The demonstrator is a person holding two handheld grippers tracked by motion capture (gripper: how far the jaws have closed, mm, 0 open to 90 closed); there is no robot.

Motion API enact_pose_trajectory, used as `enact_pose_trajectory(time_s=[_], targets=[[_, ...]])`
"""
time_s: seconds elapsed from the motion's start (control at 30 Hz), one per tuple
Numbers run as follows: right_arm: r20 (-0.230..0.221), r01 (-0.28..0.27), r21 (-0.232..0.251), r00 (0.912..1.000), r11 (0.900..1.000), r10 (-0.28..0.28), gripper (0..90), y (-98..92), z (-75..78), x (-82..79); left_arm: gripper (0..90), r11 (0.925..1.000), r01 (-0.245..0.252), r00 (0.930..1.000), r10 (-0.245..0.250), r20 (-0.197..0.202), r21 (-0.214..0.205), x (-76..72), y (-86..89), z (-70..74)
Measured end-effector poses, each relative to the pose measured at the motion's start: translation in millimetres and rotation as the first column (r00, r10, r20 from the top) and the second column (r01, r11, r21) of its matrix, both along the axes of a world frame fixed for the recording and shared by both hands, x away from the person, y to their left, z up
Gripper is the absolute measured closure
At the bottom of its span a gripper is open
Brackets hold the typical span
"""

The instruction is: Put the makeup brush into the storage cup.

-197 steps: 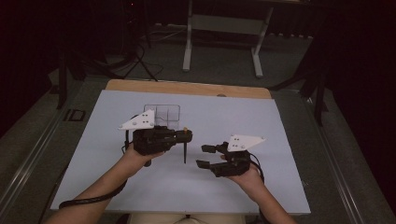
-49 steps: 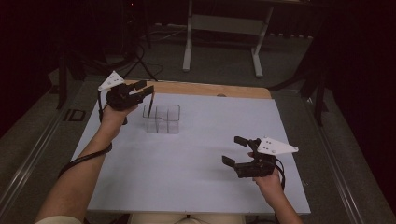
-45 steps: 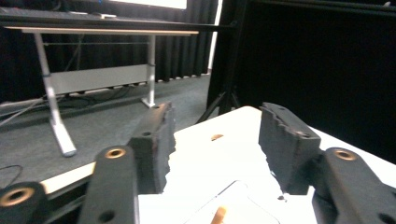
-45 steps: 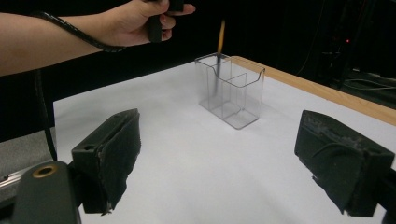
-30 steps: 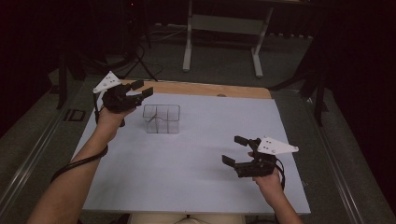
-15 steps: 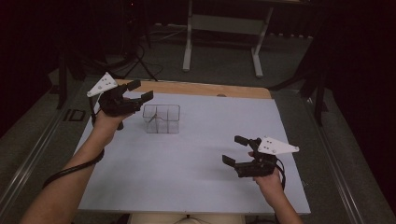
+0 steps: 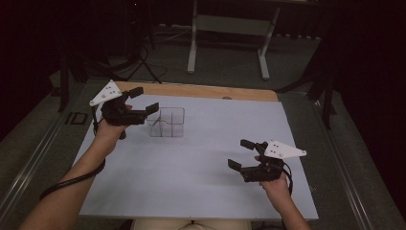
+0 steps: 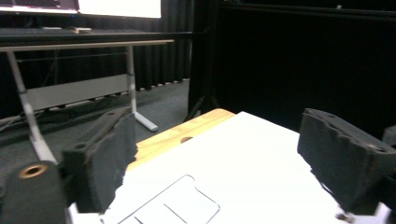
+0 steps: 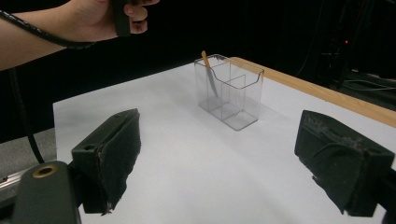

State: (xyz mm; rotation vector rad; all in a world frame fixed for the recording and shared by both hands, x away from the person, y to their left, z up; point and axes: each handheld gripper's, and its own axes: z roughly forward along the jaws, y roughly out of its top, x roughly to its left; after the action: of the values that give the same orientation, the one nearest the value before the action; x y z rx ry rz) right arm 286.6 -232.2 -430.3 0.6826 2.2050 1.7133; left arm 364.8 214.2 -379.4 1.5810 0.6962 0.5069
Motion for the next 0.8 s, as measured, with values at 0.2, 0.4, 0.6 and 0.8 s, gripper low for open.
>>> enact_pose_trajectory(time_s=[0.2,0.4,0.6,0.8], targets=[[-0.001,0.002,0.002,1.0,1.0,-0.002,14.4,0.1,0.5,-0.5,3.0,0.9999,0.01,0.9999,-0.01,0.003,0.008,-8.8,-1.1,2.3],[0.002,0.001,0.0,1.0,1.0,-0.001,14.4,-0.3,-0.1,0.0,2.9,0.9993,0.037,0.9993,-0.037,0.009,-0.006,-19.9,-1.1,3.7],[0.002,0.005,-0.001,1.0,1.0,-0.005,14.4,-1.2,-0.1,0.2,2.9,0.9979,0.064,0.9979,-0.064,0.001,-0.009,-31.1,-4.4,0.4],[0.005,0.007,-0.005,1.0,1.0,-0.007,14.4,-1.4,0.6,-0.3,2.9,0.9965,0.082,0.9966,-0.082,0.004,-0.016,-42.5,-4.3,-5.8]])
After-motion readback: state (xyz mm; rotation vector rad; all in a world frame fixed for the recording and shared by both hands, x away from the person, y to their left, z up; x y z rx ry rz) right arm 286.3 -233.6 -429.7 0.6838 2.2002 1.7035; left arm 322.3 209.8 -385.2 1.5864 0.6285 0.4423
